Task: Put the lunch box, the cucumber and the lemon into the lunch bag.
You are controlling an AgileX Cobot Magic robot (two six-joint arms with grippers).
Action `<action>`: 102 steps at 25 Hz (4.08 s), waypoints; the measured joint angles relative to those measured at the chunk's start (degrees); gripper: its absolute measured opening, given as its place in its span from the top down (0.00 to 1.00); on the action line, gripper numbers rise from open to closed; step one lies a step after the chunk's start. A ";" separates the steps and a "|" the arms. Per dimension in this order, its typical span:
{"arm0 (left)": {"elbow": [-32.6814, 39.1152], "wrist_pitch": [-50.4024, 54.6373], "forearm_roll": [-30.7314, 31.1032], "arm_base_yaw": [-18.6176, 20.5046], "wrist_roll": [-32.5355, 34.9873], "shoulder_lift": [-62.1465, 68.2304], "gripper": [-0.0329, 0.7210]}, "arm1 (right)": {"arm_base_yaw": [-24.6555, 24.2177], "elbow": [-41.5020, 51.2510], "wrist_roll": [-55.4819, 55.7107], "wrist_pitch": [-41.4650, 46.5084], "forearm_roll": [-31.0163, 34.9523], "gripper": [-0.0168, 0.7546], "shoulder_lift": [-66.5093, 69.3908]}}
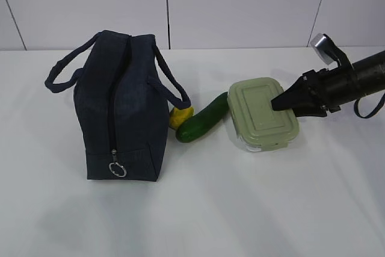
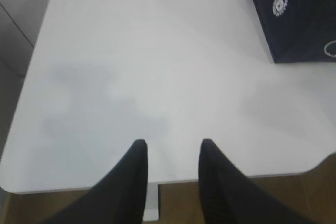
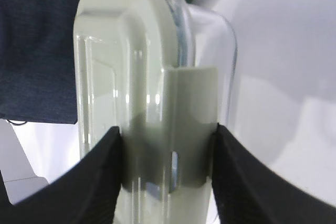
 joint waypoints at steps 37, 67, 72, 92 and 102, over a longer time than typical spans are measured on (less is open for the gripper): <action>-39.34 -16.25 -43.43 -9.04 34.84 86.59 0.40 | 0.00 -0.13 2.46 0.00 -2.09 0.50 -0.79; -44.98 -11.15 -26.64 -9.27 25.22 91.79 0.93 | 0.00 -0.13 4.81 0.00 3.66 0.51 -3.37; -48.56 -9.87 -24.98 -9.27 23.54 92.02 0.93 | 0.25 -0.13 5.54 0.00 5.16 0.51 -6.18; -49.62 -7.76 -21.09 -13.98 20.70 92.39 0.93 | 12.01 -3.28 9.42 0.98 14.85 0.51 -11.89; -49.62 -7.76 -20.54 -15.61 19.92 92.39 0.93 | 18.02 -3.28 8.93 0.98 22.40 0.51 -11.97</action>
